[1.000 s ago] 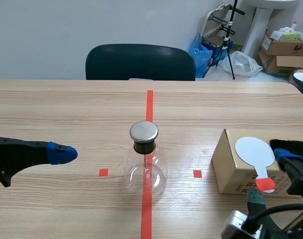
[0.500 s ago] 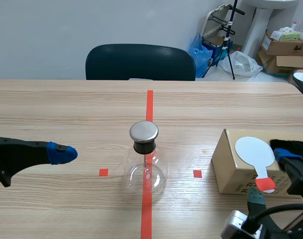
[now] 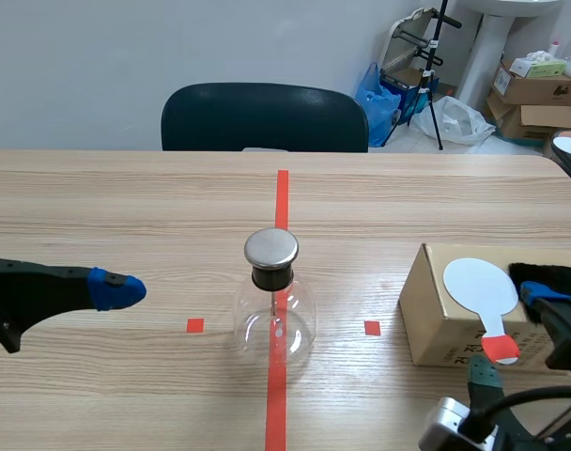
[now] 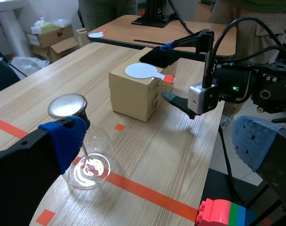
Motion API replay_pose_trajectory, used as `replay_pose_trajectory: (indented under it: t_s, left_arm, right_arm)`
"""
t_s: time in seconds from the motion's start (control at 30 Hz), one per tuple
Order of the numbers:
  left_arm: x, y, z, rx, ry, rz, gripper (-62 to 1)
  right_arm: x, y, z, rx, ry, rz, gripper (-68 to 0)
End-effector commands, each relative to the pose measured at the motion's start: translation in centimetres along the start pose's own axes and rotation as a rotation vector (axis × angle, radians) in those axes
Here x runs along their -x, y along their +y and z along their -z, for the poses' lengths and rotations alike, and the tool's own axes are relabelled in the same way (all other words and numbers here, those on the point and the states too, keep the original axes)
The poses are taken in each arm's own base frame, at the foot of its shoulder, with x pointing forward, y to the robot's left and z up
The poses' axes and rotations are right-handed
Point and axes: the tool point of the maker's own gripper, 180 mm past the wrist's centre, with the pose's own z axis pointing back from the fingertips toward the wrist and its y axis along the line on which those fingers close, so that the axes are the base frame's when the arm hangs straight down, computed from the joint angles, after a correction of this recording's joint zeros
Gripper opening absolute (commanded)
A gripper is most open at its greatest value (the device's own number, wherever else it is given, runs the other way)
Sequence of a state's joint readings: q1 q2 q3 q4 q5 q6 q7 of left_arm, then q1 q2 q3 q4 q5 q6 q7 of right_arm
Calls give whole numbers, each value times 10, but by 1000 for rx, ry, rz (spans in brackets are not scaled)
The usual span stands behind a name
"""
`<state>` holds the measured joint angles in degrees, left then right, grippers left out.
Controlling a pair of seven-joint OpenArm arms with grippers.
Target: Do the electroscope experiment
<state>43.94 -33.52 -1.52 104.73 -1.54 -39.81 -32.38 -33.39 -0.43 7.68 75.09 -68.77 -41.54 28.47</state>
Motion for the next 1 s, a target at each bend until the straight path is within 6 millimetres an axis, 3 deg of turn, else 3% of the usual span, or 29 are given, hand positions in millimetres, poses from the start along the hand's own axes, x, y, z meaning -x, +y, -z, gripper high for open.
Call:
replay_pose_trajectory:
  t_s: [0.0,0.17,0.4,0.7,0.77,0.97]
  left_arm:
    - [-6,-1,2,2,-27,-3,14]
    - [-5,-1,2,4,-24,-1,14]
    - [-9,3,5,-50,-57,-14,14]
    - [-4,62,6,-481,-25,79,14]
    - [-10,74,6,-543,-12,108,14]
    - [-33,107,11,-703,-4,109,14]
  right_arm:
    - [5,-9,-7,42,15,-17,4]
    - [8,-12,-22,40,51,22,4]
    - [8,-43,-38,99,92,95,4]
    - [8,-55,-54,104,135,242,4]
    - [-4,-52,-51,60,65,286,4]
    - [-4,-62,-44,59,12,541,4]
